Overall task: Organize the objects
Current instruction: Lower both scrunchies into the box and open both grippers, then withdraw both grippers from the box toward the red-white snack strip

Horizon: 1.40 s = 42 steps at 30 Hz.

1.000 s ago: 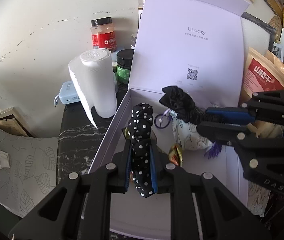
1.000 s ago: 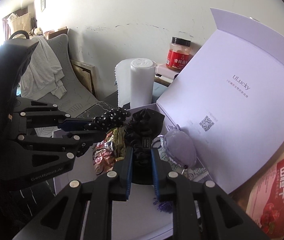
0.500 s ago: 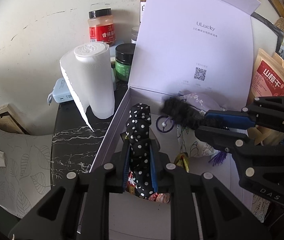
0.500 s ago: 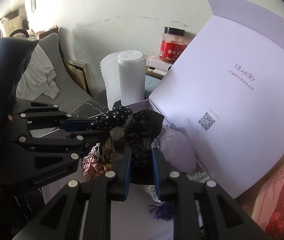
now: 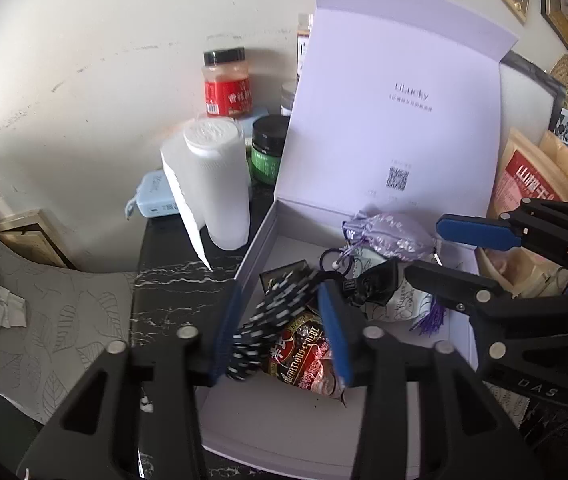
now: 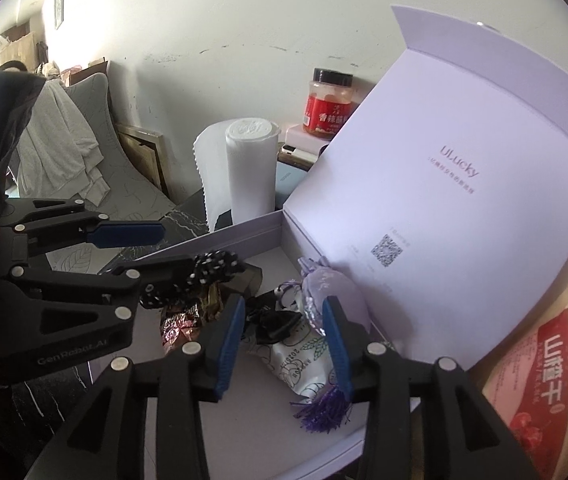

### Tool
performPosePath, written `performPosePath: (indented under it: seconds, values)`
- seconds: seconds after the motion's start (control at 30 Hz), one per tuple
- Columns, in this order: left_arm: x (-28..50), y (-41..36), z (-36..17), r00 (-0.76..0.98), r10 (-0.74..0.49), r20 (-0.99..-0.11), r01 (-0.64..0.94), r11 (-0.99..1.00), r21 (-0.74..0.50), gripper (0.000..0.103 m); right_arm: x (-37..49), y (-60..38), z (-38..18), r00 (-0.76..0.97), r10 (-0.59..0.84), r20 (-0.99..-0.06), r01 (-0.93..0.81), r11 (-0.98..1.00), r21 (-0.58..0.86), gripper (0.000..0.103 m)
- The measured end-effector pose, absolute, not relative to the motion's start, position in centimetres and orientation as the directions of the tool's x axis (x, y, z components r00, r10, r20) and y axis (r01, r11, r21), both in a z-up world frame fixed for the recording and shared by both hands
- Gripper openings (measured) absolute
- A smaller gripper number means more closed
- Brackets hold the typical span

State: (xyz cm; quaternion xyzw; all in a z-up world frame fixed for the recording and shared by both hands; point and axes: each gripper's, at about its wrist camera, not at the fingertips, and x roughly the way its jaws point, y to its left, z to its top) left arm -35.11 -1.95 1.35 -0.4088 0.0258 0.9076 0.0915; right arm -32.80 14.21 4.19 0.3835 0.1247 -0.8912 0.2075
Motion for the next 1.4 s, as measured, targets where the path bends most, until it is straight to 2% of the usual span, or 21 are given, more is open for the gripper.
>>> performPosePath:
  seconds: [0.2,0.6,0.83,0.97,1.27,1.4]
  values:
    - [-33.4,-1.8,3.9,-0.685,0.13,-0.717,-0.184,-0.983,-0.003,0.054,-31.3,14.6,6.3,-0.646,-0.273,-0.713,0.462,-0.883,-0.081,0.041]
    - [-28.8,-1.9,8.7,-0.741,0.118,-0.661,-0.163,-0.987,0.006,0.058,-27.3,15.2,10.7,-0.704,-0.273,-0.656,0.447,-0.888,-0.11,0.041]
    - [-25.4,-1.8,11.6,-0.773,0.1,-0.627,-0.15,-0.988,0.027,0.064,-24.2,15.6,13.3,-0.735,-0.279,-0.618,0.442,-0.888,-0.125,0.046]
    - [-23.6,-1.6,12.9,-0.784,0.086,-0.615,-0.135,-0.99,0.034,0.071,-22.3,15.9,14.5,-0.753,-0.276,-0.598,0.435,-0.89,-0.136,0.05]
    - [-18.4,-0.9,15.6,-0.806,0.078,-0.586,-0.123,-0.992,0.038,0.077,-17.9,17.6,17.0,-0.785,-0.265,-0.559,0.411,-0.899,-0.15,0.059]
    - [-16.0,-0.7,16.7,-0.815,0.067,-0.576,-0.111,-0.993,0.042,0.078,-16.0,18.5,17.5,-0.795,-0.264,-0.546,0.404,-0.902,-0.152,0.06]
